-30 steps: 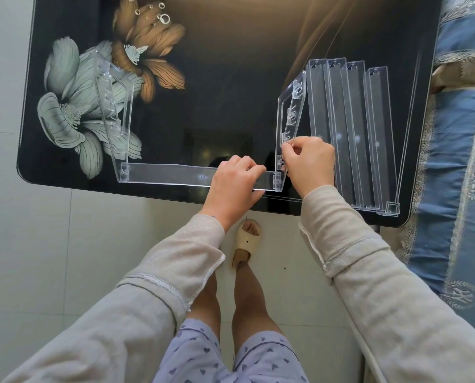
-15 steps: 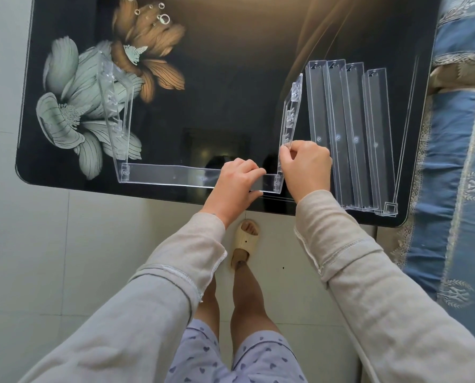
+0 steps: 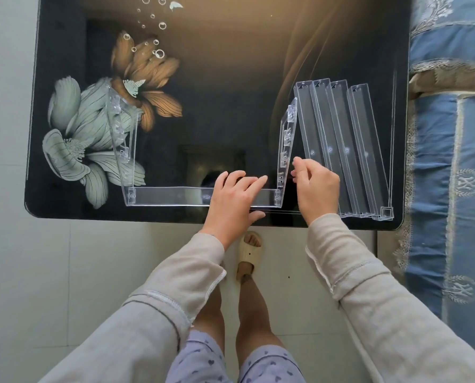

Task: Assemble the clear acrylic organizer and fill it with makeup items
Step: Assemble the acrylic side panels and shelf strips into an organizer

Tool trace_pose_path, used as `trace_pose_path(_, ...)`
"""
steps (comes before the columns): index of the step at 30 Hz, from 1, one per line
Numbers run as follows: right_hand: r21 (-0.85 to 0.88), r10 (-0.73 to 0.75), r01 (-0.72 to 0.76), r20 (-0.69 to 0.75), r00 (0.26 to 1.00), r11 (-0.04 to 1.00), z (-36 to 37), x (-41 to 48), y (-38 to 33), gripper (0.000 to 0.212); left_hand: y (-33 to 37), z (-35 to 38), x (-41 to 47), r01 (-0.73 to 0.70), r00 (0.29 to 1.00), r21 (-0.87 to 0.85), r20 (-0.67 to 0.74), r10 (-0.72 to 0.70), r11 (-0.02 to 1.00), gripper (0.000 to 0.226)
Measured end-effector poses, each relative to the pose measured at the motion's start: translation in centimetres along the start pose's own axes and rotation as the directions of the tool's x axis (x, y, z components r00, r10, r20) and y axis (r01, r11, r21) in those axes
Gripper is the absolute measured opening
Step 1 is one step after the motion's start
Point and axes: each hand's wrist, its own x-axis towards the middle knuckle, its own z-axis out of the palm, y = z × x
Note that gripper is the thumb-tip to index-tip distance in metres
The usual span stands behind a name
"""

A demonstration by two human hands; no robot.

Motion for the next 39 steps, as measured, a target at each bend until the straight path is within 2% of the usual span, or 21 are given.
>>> trace_pose_path(2,-0.013,0.019,-0.02,-0.103,0.995,1.0,-0.3,0.4,0.6,0.025,-1.0,-1.2,-0.6,0.018,0.995,-0.016,-0.094,-0.019,1.0,0.054)
trace_pose_path(5,-0.121,0.023,-0.042,-0.153,0.988,0.992,-0.4,1.7,0.9,0.023,-3.5,-3.5,-1.8,0.127,0.949,-0.072,-0.282,-0.143,0.989,0.035)
trace_pose_path(7,-0.2,0.04,-0.067,-0.139,0.989,0.977,-0.4,2.5,0.7,0.023,-5.4,-5.1,-2.6,0.19,0.909,-0.182,-0.338,-0.243,0.965,0.026)
trace_pose_path(9,-0.254,0.101,-0.123,-0.099,0.99,0.959,-0.6,2.9,0.3,0.023,-6.8,-6.8,-3.4,0.245,0.868,-0.369,-0.329,-0.372,0.897,0.023)
trace_pose_path(12,-0.339,0.147,-0.142,-0.011,0.989,0.93,-0.1,3.1,-0.5,0.021,-8.7,-9.1,-4.6,0.323,0.755,-0.541,-0.347,-0.556,0.776,0.019)
trace_pose_path(16,-0.429,0.14,-0.129,-0.007,0.99,0.894,0.4,3.1,-1.1,0.019,-10.9,-11.1,-5.6,0.419,0.587,-0.519,-0.471,-0.658,0.745,0.015)
trace_pose_path(18,-0.427,0.143,-0.138,-0.019,0.989,0.894,0.5,3.0,-1.3,0.02,-11.6,-11.6,-5.3,0.488,0.55,-0.535,-0.425,-0.718,0.69,0.019)
trace_pose_path(20,-0.408,0.141,-0.145,-0.04,0.989,0.902,0.5,2.7,-1.6,0.021,-12.0,-11.6,-4.9,0.577,0.58,-0.518,-0.285,-0.763,0.632,0.033)
trace_pose_path(22,-0.414,0.095,-0.123,-0.087,0.992,0.902,0.4,2.5,-1.7,0.021,-12.4,-11.4,-4.4,0.659,0.63,-0.43,-0.134,-0.765,0.618,0.042)
trace_pose_path(25,-0.346,0.045,-0.102,-0.168,0.985,0.933,-0.2,2.1,-1.8,0.02,-12.8,-11.1,-3.8,0.744,0.636,-0.287,0.029,-0.771,0.603,0.039)
trace_pose_path(28,-0.163,0.037,-0.072,-0.207,0.978,0.984,-1.3,1.8,-2.5,0.018,-12.7,-10.8,-3.5,0.764,0.62,-0.281,0.07,-0.782,0.581,0.029)
trace_pose_path(32,0.013,-0.045,0.05,-0.239,0.97,0.999,-3.8,1.3,-4.4,0.017,-12.2,-10.8,-3.4,0.77,0.596,-0.34,0.081,-0.799,0.54,0.024)
trace_pose_path(35,0.078,-0.166,0.182,-0.177,0.97,0.98,-5.2,0.4,-6.1,0.015,-11.7,-11.3,-3.9,0.768,0.588,-0.401,0.132,-0.798,0.499,0.033)
trace_pose_path(37,0.092,-0.267,0.271,-0.06,0.962,0.958,-5.4,-0.5,-7.3,0.012,-11.2,-11.6,-4.5,0.756,0.588,-0.466,0.174,-0.79,0.46,0.04)
trace_pose_path(39,0.08,-0.38,0.374,0.091,0.92,0.924,-4.9,-1.5,-8.5,0.008,-11.1,-11.6,-4.9,0.743,0.59,-0.51,0.195,-0.784,0.433,0.044)
